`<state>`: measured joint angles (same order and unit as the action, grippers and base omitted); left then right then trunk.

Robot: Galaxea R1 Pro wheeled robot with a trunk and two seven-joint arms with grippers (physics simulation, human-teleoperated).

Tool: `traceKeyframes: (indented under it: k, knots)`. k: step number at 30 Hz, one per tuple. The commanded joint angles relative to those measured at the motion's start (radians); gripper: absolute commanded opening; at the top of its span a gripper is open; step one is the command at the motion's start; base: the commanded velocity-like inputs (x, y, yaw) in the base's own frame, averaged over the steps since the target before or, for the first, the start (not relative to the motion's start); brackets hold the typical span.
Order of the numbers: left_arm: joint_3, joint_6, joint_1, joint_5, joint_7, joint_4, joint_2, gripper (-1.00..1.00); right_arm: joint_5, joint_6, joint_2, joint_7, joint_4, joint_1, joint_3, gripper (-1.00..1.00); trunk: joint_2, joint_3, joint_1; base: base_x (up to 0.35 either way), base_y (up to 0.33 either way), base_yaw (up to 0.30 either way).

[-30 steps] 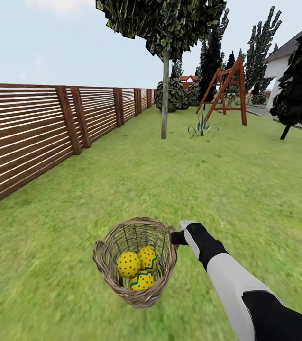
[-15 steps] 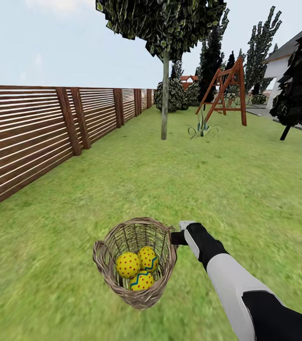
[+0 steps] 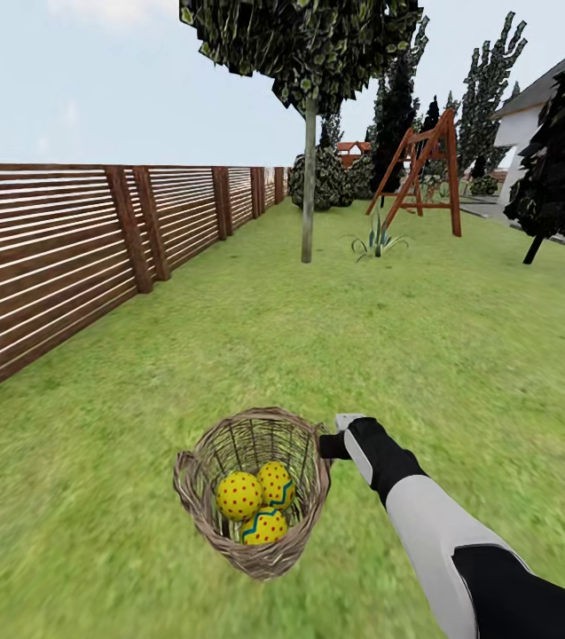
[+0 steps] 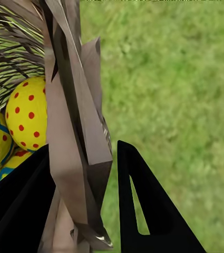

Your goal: Take the three Easter eggs out of the wicker basket on the lawn in the garden, then place them on the lawn next to a single tree (choose any tree) so that all three eggs are next to the same tree and none are left in the basket.

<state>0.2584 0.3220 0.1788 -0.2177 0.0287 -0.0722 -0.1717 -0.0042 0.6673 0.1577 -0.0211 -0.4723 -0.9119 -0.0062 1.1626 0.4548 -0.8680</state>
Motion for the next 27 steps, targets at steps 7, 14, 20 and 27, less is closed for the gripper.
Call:
traceKeyframes:
  k: [7, 14, 20, 27]
  knots:
    - [-0.005, 0.003, 0.001, -0.009, 0.0, 0.0, 0.0, 1.0, -0.008, 0.005, 0.002, -0.001, -0.002, -0.001, 0.003, -1.0, -0.049, -0.021, 0.027, 0.0, 0.0, 0.0]
    - [-0.005, 0.003, 0.001, -0.009, 0.0, 0.001, 0.0, 1.0, -0.008, 0.005, 0.003, 0.001, -0.022, -0.001, 0.005, -1.0, -0.098, -0.043, 0.054, 0.0, 0.0, 0.0]
    - [-0.005, 0.003, 0.001, -0.009, 0.0, 0.001, 0.0, 1.0, -0.008, 0.005, 0.003, 0.0, -0.033, 0.0, 0.008, -1.0, -0.14, -0.062, 0.077, 0.0, 0.0, 0.0]
    - [-0.005, 0.003, 0.001, -0.008, 0.0, 0.0, 0.0, 1.0, -0.008, 0.005, 0.001, 0.001, -0.033, 0.001, 0.007, -1.0, -0.189, -0.084, 0.104, 0.0, 0.0, 0.0]
